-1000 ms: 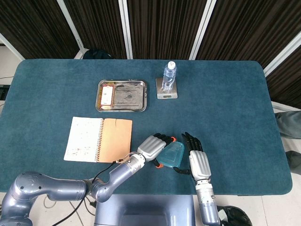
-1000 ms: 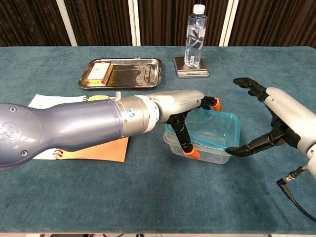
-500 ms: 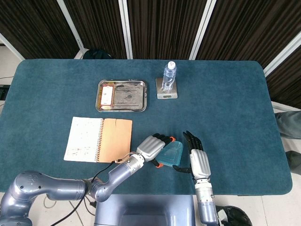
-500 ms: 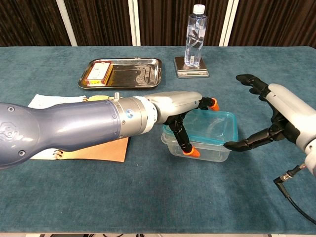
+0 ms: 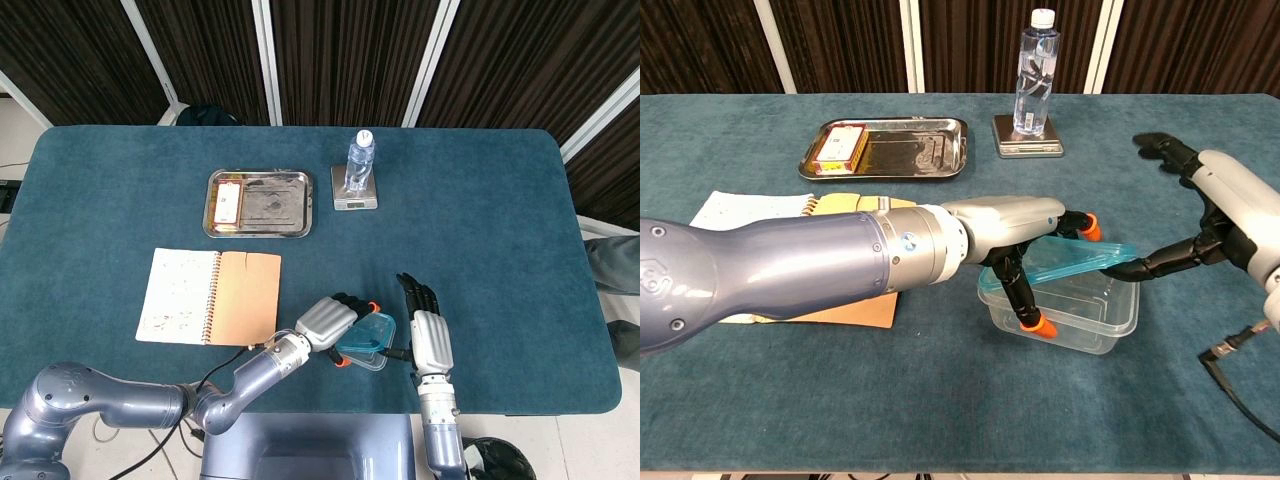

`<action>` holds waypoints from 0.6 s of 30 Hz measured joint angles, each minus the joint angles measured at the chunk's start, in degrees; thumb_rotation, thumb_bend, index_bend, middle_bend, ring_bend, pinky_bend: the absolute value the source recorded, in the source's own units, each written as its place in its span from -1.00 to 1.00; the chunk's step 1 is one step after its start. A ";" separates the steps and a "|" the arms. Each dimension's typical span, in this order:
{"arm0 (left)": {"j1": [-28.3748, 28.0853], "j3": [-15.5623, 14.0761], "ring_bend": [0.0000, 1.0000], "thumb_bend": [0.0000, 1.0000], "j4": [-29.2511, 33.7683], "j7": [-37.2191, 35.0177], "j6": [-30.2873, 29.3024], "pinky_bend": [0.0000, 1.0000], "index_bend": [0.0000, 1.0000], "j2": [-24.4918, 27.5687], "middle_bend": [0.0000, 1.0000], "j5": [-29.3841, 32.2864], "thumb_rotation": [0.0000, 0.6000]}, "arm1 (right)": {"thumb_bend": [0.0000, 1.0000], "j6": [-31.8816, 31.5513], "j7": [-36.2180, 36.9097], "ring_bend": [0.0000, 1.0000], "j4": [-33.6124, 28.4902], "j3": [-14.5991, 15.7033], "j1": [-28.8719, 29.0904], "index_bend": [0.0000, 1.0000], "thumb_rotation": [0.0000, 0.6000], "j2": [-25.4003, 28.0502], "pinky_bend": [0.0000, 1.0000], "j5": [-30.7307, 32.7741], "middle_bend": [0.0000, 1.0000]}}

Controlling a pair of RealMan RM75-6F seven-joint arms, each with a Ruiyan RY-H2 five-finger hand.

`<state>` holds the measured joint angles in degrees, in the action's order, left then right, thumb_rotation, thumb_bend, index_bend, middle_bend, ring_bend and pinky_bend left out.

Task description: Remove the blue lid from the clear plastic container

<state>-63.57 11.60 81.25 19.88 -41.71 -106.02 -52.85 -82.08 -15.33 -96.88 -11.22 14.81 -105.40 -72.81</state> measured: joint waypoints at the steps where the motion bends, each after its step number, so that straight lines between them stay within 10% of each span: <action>1: 0.01 0.01 -0.55 -0.69 -0.01 0.03 -0.14 -0.06 -0.70 -0.05 -0.47 -0.01 1.00 | -0.64 0.03 -0.07 -1.00 0.01 0.08 -0.01 -1.00 1.00 0.08 -1.00 0.00 -1.00; 8: 0.01 0.25 -0.55 -0.69 0.00 0.06 -1.04 -0.06 -0.70 -0.41 -0.46 -0.06 1.00 | -0.64 0.56 -0.13 -1.00 0.37 0.97 -0.35 -0.99 1.00 0.86 -1.00 0.31 -1.00; 18: 0.04 0.26 -0.63 -0.70 -0.48 0.88 -2.50 -0.20 -0.71 -0.54 -0.50 -0.37 1.00 | -0.58 0.83 1.02 -1.00 1.11 1.46 -0.32 -0.24 1.00 1.35 -1.00 -0.86 -0.69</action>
<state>-63.53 11.86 80.77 20.76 -44.21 -106.55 -53.22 -81.24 -14.31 -95.77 -9.76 14.49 -104.05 -73.67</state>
